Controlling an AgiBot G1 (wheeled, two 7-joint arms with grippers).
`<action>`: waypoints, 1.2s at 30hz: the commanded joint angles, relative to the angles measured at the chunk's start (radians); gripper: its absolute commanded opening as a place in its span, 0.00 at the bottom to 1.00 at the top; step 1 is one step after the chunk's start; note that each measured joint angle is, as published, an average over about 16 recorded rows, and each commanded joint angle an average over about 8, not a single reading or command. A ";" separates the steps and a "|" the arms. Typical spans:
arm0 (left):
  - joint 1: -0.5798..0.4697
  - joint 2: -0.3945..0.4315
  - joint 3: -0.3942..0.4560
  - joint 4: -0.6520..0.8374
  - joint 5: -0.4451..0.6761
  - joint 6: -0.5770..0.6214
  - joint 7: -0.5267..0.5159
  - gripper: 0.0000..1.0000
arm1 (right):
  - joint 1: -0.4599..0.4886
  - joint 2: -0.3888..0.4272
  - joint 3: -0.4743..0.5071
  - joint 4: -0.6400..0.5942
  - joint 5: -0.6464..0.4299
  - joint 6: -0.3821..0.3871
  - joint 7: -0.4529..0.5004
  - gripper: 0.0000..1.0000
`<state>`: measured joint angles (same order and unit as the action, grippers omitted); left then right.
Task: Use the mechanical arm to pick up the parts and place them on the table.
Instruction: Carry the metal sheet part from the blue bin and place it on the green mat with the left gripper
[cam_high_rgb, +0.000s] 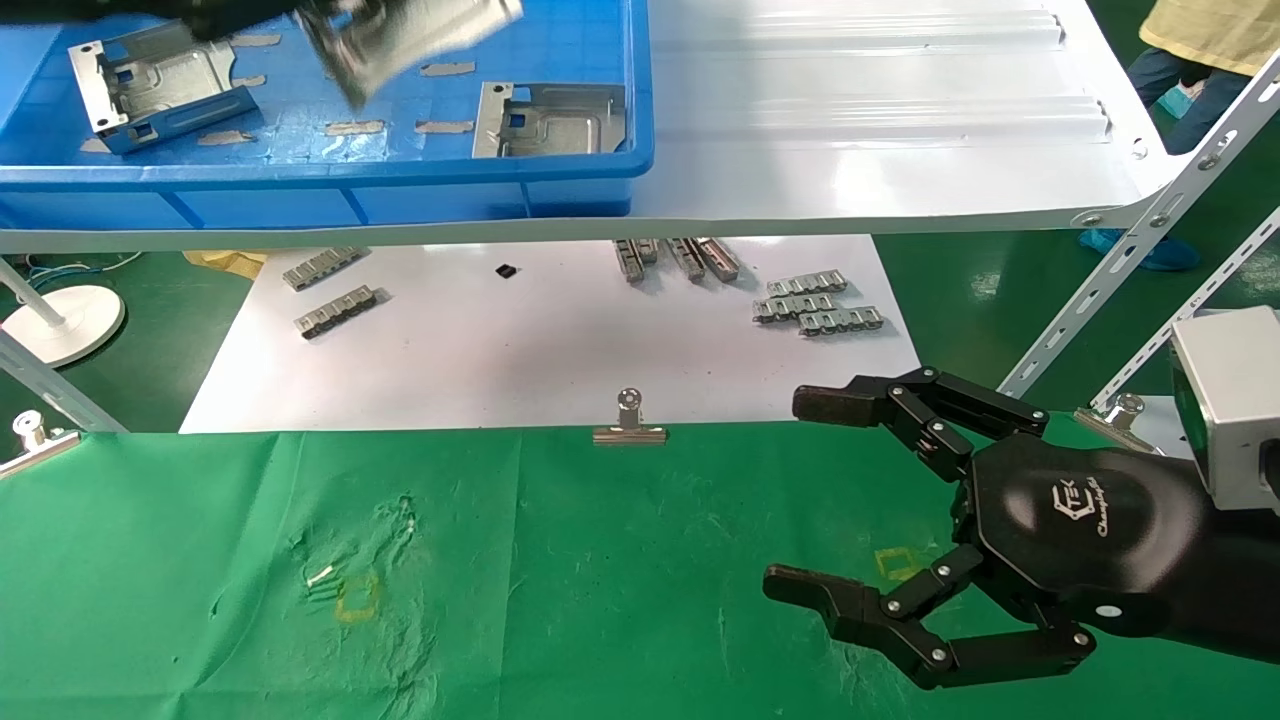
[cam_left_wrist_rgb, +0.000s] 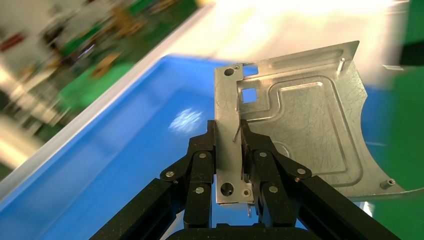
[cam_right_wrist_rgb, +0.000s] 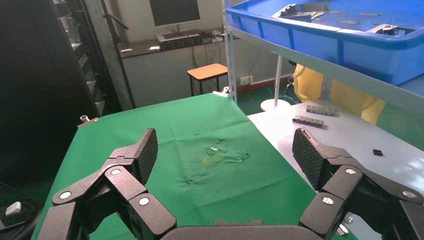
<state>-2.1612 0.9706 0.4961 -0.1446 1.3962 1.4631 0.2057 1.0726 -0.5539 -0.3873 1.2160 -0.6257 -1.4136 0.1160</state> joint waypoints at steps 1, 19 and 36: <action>0.009 -0.022 -0.010 -0.014 -0.016 0.093 0.059 0.00 | 0.000 0.000 0.000 0.000 0.000 0.000 0.000 1.00; 0.460 -0.307 0.199 -0.424 -0.302 0.124 0.433 0.00 | 0.000 0.000 0.000 0.000 0.000 0.000 0.000 1.00; 0.511 -0.236 0.342 -0.187 -0.204 0.075 0.672 1.00 | 0.000 0.000 0.000 0.000 0.000 0.000 0.000 1.00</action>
<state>-1.6508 0.7318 0.8336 -0.3396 1.1878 1.5471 0.8796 1.0726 -0.5539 -0.3873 1.2160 -0.6257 -1.4136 0.1160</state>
